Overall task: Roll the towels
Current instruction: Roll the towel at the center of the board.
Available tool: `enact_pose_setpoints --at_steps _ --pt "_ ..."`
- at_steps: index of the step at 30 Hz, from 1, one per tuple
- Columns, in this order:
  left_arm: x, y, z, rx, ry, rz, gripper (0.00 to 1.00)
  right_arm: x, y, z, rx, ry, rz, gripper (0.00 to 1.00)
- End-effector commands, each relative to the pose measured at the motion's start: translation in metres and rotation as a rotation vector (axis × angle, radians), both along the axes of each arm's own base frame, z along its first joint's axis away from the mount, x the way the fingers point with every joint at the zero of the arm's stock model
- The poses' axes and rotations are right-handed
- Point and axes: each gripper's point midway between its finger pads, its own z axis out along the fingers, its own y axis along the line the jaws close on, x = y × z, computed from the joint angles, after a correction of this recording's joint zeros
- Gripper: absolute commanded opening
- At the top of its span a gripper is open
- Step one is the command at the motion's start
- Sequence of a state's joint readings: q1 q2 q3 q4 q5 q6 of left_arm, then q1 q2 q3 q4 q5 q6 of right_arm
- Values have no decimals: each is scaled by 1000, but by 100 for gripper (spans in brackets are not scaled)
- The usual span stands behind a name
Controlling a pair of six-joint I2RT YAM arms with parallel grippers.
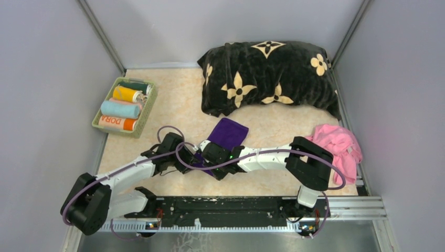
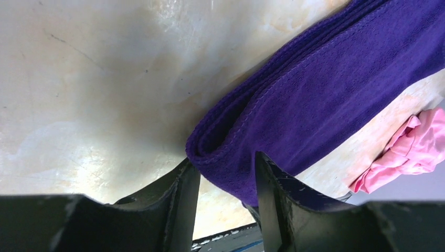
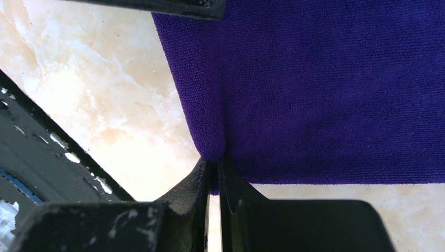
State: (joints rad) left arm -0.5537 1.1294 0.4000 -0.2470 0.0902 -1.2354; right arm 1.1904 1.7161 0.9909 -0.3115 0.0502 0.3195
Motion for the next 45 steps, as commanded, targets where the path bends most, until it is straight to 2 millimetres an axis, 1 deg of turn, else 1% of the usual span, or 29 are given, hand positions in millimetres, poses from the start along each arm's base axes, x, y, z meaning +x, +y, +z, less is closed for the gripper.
enact_pose_setpoints --at_steps 1,7,9,11,15,21,25,26,27,28,30,32,37,39,42,45 --pt "7 14 -12 88 4 56 48 -5 16 6 64 27 2 1" --pt "12 25 -11 160 4 80 41 -6 14 7 74 30 -3 1" --pt "11 31 -11 191 2 87 35 -7 13 6 75 34 -4 1" --pt "9 36 -11 213 0 97 31 -8 13 6 79 35 -5 1" --pt "7 43 -11 234 -4 108 31 -8 14 8 85 35 -6 1" --pt "5 48 -14 272 7 103 25 -8 15 8 91 35 -4 1" --pt "8 51 -12 300 -4 90 7 -8 17 9 112 61 -1 0" --pt "9 51 -11 303 -10 85 4 -8 19 11 129 71 -1 0" --pt "10 51 -10 305 -15 81 4 -8 19 12 144 90 -2 0" --pt "11 51 -8 308 -22 76 5 -7 21 14 162 105 -1 0" --pt "14 51 -4 314 -38 65 15 -7 23 17 202 153 4 0" --pt "17 52 3 321 -56 63 22 -5 24 21 239 189 6 0" --pt "22 53 20 329 -127 26 46 5 23 28 300 257 0 0" --pt "22 54 27 323 -160 14 54 8 23 31 325 285 4 0" --pt "21 55 40 302 -224 -5 59 11 21 34 365 337 -4 0" --pt "17 52 52 265 -285 -36 62 15 19 36 399 388 -14 0"
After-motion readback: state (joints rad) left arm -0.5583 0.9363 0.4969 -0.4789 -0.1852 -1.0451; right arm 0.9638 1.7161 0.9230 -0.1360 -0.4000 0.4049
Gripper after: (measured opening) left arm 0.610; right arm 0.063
